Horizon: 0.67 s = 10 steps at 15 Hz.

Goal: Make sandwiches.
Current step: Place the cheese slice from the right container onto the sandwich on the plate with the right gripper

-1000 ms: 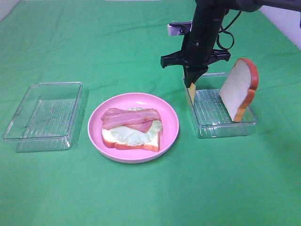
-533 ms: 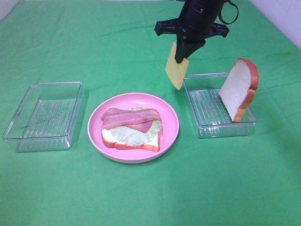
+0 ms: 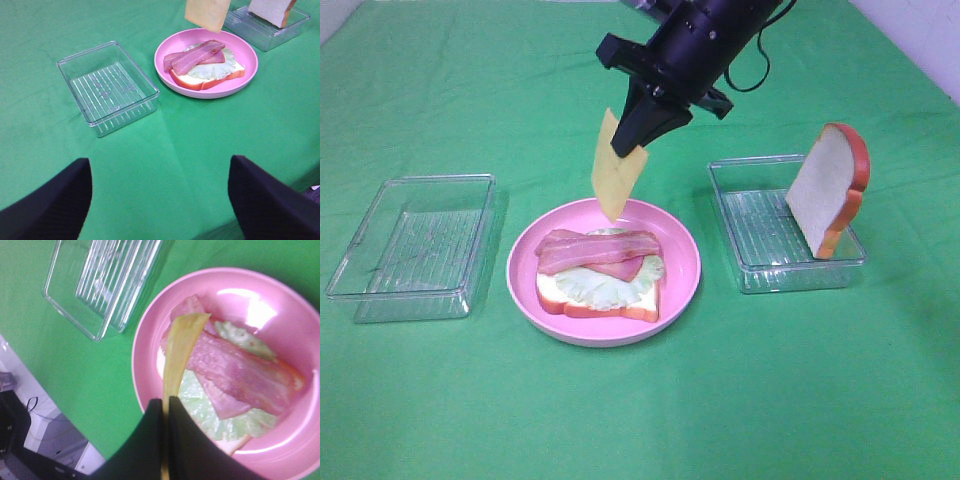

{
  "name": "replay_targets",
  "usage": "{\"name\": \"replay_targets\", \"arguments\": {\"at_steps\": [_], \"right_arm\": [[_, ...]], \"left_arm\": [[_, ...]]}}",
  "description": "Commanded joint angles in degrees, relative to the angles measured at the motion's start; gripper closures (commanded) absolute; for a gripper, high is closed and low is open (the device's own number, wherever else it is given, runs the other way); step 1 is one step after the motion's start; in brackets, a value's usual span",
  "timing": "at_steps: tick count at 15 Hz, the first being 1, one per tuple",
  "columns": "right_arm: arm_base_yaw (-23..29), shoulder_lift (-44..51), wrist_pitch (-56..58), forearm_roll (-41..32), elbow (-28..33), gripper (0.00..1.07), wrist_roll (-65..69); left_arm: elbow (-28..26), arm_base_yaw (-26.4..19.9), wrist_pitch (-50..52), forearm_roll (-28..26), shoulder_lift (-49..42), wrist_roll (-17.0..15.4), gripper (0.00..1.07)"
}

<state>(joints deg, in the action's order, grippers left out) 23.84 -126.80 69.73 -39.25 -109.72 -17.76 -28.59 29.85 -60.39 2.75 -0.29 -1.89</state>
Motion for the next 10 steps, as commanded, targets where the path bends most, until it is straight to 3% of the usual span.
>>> {"name": "replay_targets", "arguments": {"at_steps": [1,6,10], "right_arm": [[1.66,-0.11,3.27,-3.84,3.38,1.07,-3.90],[4.07,-3.67,0.34,-5.33,4.70,1.07,-3.44],[3.90,-6.19,-3.78,-2.46,4.70,1.07,-1.38]], "left_arm": [[0.11,0.06,0.63,-0.40,-1.15,0.06,0.34],[0.11,0.06,0.63,-0.40,-1.15,0.06,0.34],[0.11,0.06,0.63,-0.40,-1.15,0.06,0.34]]}}
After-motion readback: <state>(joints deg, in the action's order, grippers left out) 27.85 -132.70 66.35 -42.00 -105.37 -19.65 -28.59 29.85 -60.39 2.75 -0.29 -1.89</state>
